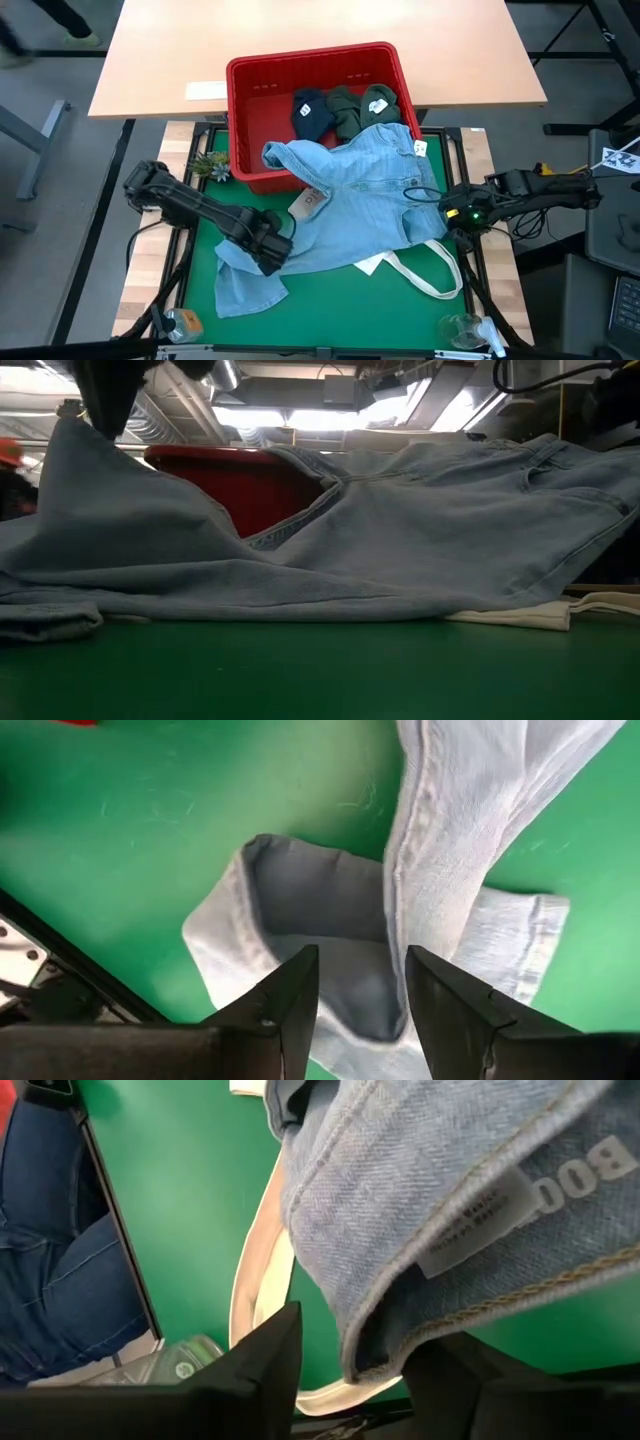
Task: Fold laundry
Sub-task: Fold the light blue pants
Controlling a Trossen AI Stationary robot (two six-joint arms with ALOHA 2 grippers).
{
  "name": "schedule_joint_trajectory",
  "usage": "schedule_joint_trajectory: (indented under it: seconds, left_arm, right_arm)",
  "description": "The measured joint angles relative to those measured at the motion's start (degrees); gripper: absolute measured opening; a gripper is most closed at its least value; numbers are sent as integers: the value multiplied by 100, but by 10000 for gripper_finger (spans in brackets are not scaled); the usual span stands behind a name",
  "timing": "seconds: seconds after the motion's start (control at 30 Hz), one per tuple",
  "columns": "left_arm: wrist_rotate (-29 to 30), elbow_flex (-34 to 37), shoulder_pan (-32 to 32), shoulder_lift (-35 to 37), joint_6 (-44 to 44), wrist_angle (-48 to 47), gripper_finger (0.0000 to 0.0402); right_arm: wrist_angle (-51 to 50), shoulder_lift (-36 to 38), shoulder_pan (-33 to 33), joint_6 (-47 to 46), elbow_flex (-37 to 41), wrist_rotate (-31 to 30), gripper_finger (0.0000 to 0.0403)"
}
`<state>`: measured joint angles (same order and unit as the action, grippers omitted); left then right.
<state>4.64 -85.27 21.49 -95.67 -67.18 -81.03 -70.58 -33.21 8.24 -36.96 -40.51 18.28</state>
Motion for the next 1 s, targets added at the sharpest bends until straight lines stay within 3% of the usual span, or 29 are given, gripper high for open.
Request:
schedule_joint_trajectory:
  seconds: [0.23, 0.5, 0.63, 1.0]
  left_arm:
    - [276, -2, -182, 546, -163, 6, 144]
    - [1951, -2, -695, 649, 67, 7, 144]
    - [2231, -2, -1091, 649, 735, 23, 144]
    - [2267, -2, -2061, 649, 1380, 104, 144]
  right_arm:
    - [-713, -29, 1, 127, -647, -284, 155]
    - [-871, -30, 1, 301, -1929, -2312, 154]
    - [-216, -27, 1, 609, -2079, -3301, 154]
    - [148, -935, 1, 1098, -2075, -3713, 154]
